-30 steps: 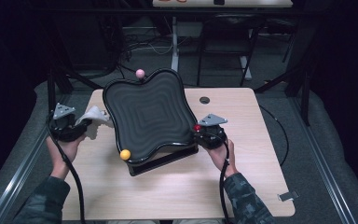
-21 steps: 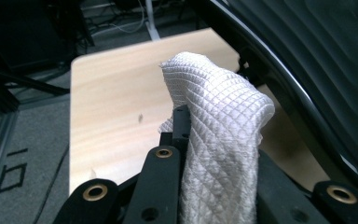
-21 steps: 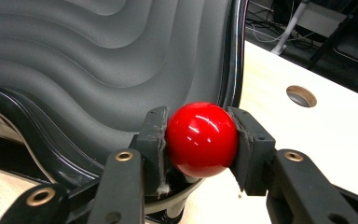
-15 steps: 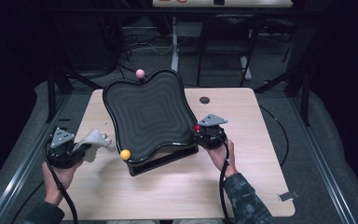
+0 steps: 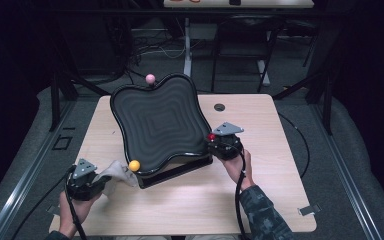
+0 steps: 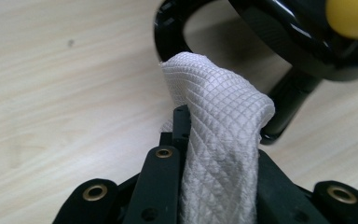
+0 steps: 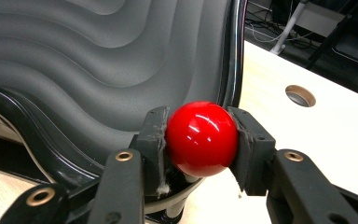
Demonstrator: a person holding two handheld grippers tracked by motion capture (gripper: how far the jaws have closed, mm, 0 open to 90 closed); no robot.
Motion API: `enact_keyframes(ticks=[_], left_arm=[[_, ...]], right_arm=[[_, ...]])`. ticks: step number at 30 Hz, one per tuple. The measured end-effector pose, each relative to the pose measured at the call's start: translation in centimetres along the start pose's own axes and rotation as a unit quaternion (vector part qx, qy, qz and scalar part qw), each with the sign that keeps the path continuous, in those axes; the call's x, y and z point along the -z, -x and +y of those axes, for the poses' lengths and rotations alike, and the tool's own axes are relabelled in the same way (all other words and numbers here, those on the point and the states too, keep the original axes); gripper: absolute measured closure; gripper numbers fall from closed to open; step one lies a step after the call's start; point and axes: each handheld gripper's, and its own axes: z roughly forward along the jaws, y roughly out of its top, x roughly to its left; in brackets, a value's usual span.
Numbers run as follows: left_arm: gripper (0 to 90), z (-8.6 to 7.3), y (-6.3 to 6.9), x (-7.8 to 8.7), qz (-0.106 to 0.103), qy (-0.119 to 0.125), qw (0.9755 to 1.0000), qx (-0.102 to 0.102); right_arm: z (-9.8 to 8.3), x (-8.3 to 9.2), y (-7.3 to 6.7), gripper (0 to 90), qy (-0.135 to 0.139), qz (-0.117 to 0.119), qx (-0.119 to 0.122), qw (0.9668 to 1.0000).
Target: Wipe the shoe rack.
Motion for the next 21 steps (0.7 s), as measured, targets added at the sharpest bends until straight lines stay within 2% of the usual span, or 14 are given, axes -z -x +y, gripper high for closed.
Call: enact_keyframes(ticks=[3, 10, 19, 21], left_arm=[[84.3, 0.1, 0.7, -0.6, -0.007, -0.006, 0.9999, -0.008], [83.9, 0.5, 2.4, -1.8, -0.028, -0.003, 0.9996, -0.008], [83.7, 1.3, 3.8, -2.8, -0.037, 0.007, 0.9991, -0.017], [83.9, 1.3, 3.7, -2.9, -0.036, 0.008, 0.9992, -0.013]], right_arm=[[0.0, 0.0, 0.0, 60.0, 0.000, 0.000, 0.000, 1.0000], [0.0, 0.0, 0.0, 60.0, 0.000, -0.001, -0.001, 1.0000], [-0.1, 0.0, -0.1, 60.0, 0.001, -0.003, 0.000, 1.0000], [-0.1, 0.0, -0.1, 60.0, 0.001, -0.003, 0.000, 1.0000]])
